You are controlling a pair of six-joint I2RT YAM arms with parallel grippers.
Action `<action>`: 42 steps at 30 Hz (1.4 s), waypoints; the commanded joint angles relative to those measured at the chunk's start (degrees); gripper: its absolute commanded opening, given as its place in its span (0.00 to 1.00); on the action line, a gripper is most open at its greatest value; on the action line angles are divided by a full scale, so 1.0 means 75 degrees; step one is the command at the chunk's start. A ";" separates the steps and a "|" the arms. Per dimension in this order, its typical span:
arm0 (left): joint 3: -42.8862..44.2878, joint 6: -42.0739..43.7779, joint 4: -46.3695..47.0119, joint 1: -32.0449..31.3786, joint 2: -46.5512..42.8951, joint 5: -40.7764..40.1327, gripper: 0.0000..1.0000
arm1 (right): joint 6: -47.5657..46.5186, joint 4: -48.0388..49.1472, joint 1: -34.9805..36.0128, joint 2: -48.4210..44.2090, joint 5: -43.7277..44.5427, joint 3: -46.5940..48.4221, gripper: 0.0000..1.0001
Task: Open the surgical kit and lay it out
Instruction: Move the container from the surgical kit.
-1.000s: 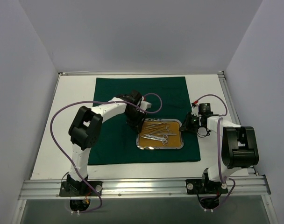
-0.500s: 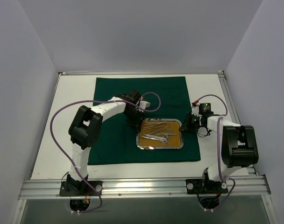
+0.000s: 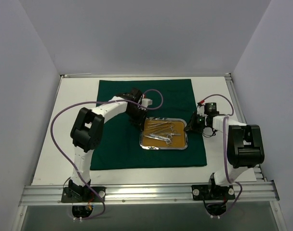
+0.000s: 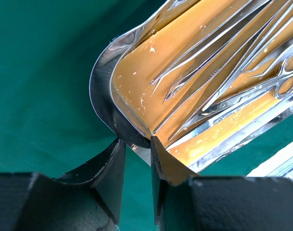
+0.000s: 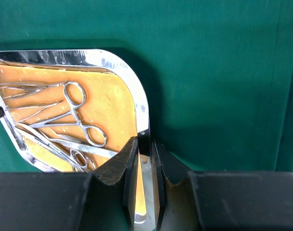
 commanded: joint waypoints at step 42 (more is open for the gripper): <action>0.2190 0.1289 -0.0516 0.0968 0.0210 -0.1202 0.62 | 0.0062 -0.0481 -0.0288 0.3693 0.0073 0.5429 0.00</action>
